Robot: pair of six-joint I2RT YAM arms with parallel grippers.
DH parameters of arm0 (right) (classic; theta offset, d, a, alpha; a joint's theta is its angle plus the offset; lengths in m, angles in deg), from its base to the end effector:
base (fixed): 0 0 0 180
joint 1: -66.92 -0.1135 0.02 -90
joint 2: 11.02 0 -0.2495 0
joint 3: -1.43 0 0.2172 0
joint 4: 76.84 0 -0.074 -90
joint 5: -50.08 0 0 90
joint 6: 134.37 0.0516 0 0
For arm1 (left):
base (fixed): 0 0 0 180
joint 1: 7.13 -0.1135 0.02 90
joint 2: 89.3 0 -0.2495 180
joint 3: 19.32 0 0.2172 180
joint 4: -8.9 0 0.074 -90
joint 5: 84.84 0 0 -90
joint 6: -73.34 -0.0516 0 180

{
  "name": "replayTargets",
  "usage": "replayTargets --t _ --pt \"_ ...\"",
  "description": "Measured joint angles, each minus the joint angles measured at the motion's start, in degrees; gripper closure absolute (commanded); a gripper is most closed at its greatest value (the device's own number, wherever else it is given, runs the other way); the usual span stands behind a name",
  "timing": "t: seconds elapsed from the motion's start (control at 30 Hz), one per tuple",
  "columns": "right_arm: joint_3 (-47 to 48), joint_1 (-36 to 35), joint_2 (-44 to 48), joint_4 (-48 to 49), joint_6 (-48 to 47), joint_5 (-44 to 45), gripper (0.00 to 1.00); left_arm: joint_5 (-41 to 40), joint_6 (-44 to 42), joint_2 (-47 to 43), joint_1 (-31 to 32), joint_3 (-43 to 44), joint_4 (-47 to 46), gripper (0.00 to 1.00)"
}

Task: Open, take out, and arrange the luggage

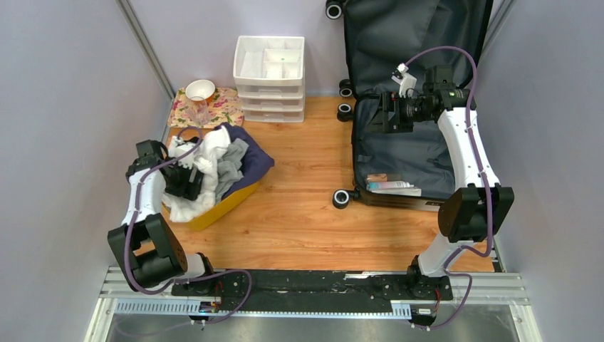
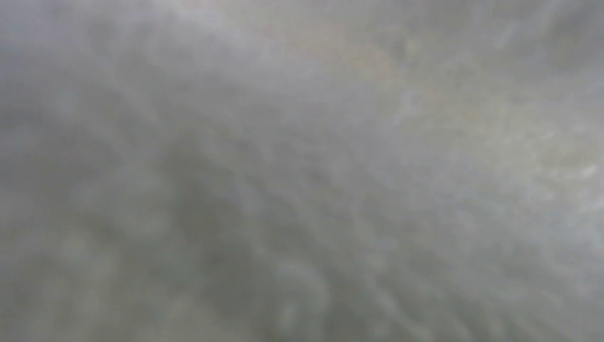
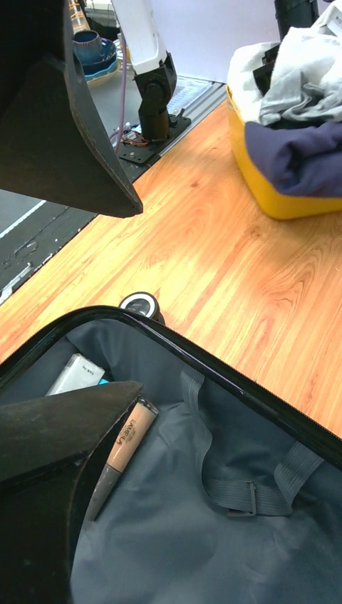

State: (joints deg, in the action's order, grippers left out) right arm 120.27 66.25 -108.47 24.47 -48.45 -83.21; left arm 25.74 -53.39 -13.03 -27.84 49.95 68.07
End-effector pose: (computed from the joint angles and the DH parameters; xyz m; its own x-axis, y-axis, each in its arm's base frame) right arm 0.3144 0.0391 0.3462 -0.8124 -0.0613 -0.5799 -0.4378 0.7210 0.5371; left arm 0.2176 0.0629 0.2175 -0.8043 0.2945 -0.5161 0.3528 0.9355 -0.0161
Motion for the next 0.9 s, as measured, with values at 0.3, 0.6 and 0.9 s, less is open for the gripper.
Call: replayTargets --t 0.3,0.6,0.9 --pt "0.02 -0.02 -0.04 0.02 0.02 -0.28 0.11 -12.31 9.88 4.90 -8.87 5.66 4.28 0.13" --pt "0.68 -0.02 -0.02 0.00 -0.07 -0.33 0.11 -13.64 19.41 11.34 -10.82 19.30 15.34 0.12" --pt "0.83 -0.07 -0.04 -0.04 -0.09 -0.68 0.10 -6.10 19.39 11.28 -6.25 34.51 22.93 0.12"
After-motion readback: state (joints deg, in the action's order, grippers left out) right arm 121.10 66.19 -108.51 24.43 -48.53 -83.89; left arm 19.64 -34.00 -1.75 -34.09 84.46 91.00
